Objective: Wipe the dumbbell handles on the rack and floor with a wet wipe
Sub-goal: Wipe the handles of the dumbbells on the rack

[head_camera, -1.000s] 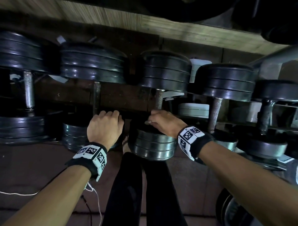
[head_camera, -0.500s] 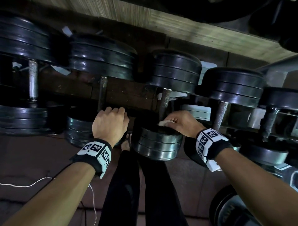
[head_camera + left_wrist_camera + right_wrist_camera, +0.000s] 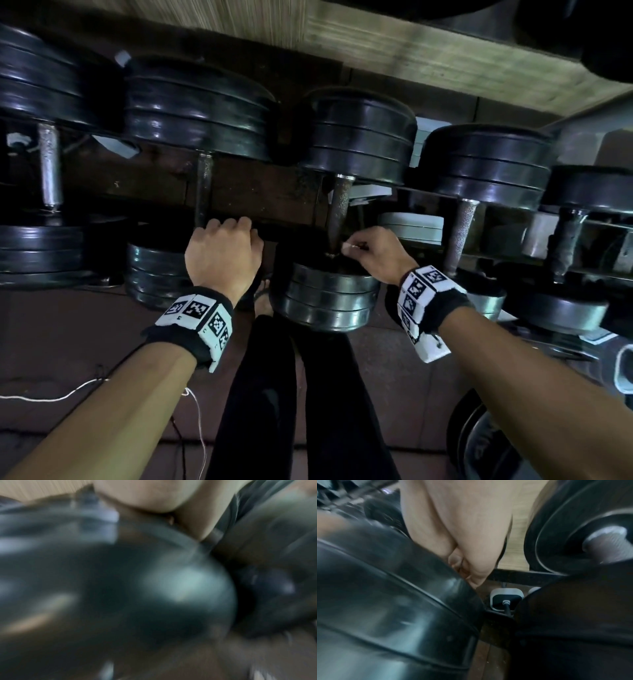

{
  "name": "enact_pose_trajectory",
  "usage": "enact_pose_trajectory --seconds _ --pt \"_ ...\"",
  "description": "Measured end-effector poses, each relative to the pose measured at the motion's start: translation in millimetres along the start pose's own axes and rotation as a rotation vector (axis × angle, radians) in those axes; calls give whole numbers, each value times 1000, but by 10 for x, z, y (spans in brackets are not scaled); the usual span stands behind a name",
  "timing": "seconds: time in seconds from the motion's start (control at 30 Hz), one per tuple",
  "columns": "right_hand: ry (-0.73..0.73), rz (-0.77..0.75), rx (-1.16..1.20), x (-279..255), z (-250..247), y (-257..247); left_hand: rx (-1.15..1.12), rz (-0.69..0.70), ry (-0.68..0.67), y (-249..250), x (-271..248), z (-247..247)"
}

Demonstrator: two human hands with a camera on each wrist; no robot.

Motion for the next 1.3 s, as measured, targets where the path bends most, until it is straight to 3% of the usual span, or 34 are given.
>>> enact_pose_trajectory --seconds 0.1,0.23,0.3,0.4,0.47,0.53,0.67,0.73,0.93,1.23,1.3 --pt "4 -4 158 -207 -40 -83 -222 -33 -28 288 -23 14" --pt "62 -24 365 -334 9 -219 -969 -55 -586 772 -55 137" --pt "128 -3 499 -367 32 -234 -1059 -22 -630 833 -32 170" --pt "228 68 695 -429 71 -181 -1010 20 -662 761 71 227" --pt "260 79 744 -443 102 -162 -969 74 -752 740 116 248" --pt "278 84 759 -423 124 -144 -914 117 -757 745 160 260" --pt "327 99 721 -397 189 -73 -743 -29 -463 647 310 320" --pt "354 95 637 -422 226 -59 -598 -101 -420 579 379 405" --pt "391 80 579 -450 237 -85 -634 -8 -737 855 489 639" --pt "393 63 527 -459 254 -59 -676 34 -651 755 393 409" --pt "404 56 532 -454 260 -60 -736 58 -706 724 296 257"
Point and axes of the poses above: each hand's wrist, its own x-axis towards the middle knuckle, its own z-axis out of the palm, y = z × x, the point moved 3 cm from there along x, towards the middle knuckle, and after that the axes turned 7 degrees about -z, right-handed, at the moved point
